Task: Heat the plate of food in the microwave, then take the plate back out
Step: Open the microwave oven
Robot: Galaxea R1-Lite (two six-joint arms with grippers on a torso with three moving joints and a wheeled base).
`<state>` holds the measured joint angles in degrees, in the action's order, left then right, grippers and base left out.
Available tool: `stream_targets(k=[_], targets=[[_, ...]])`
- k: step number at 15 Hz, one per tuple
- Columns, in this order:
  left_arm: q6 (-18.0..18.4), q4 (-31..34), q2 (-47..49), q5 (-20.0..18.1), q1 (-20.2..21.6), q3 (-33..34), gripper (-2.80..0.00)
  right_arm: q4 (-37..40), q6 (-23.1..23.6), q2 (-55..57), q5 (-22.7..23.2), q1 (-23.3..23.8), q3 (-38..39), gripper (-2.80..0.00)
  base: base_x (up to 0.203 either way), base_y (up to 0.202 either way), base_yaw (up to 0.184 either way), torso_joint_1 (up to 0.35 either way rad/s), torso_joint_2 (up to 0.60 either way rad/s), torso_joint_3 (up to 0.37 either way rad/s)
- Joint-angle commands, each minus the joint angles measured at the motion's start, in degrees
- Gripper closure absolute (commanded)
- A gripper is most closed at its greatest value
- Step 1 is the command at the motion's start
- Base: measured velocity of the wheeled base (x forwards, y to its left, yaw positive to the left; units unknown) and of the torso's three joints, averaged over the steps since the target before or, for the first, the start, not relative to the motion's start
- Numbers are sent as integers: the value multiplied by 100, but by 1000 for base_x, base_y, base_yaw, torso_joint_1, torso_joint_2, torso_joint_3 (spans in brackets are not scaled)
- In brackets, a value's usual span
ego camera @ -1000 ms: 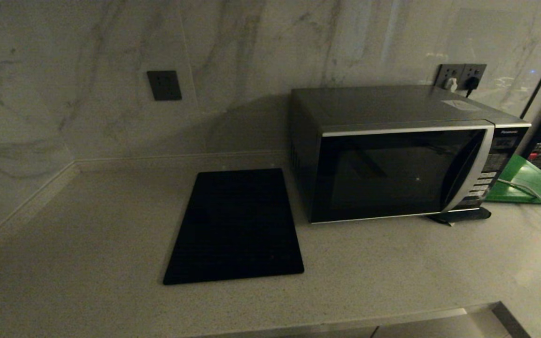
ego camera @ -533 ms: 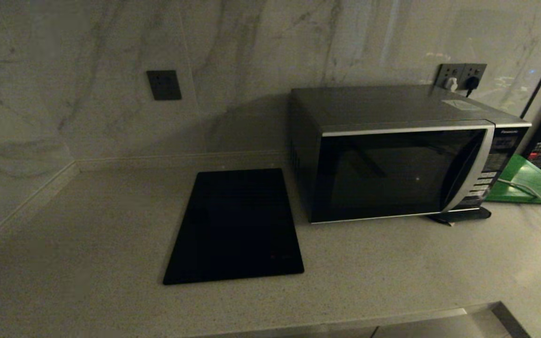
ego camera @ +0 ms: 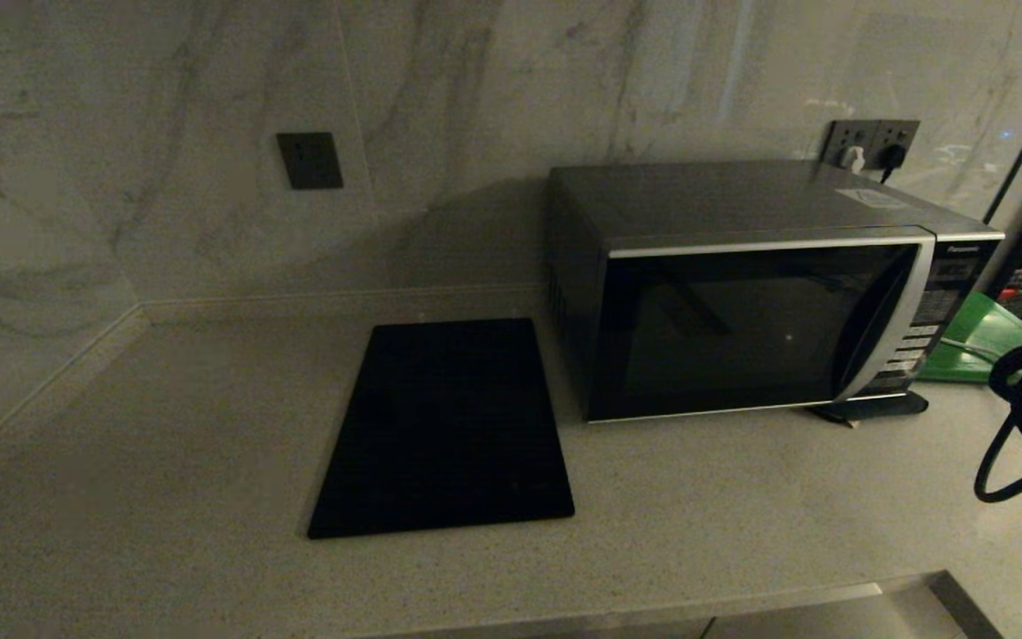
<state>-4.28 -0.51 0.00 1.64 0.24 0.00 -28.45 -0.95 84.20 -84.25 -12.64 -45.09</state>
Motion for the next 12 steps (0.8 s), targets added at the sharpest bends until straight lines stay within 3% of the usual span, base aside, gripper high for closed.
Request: stream_targets(k=[1, 7, 8, 12], targets=[[-2, -2, 9, 3, 2, 0, 0, -78, 7, 218, -57, -10, -17, 0, 0, 0, 0, 0, 0, 0], [-2, -2, 9, 3, 2, 0, 0, -453, 36, 681, -339, -45, -58, 0, 0, 0, 0, 0, 0, 0], [-2, -2, 9, 3, 2, 0, 0, -477, 32, 752, -341, -56, -105, -280, 0, 0, 0, 0, 0, 0], [-2, -2, 9, 3, 2, 0, 0, -847, -61, 1378, -342, -47, -295, -280, 0, 0, 0, 0, 0, 0]])
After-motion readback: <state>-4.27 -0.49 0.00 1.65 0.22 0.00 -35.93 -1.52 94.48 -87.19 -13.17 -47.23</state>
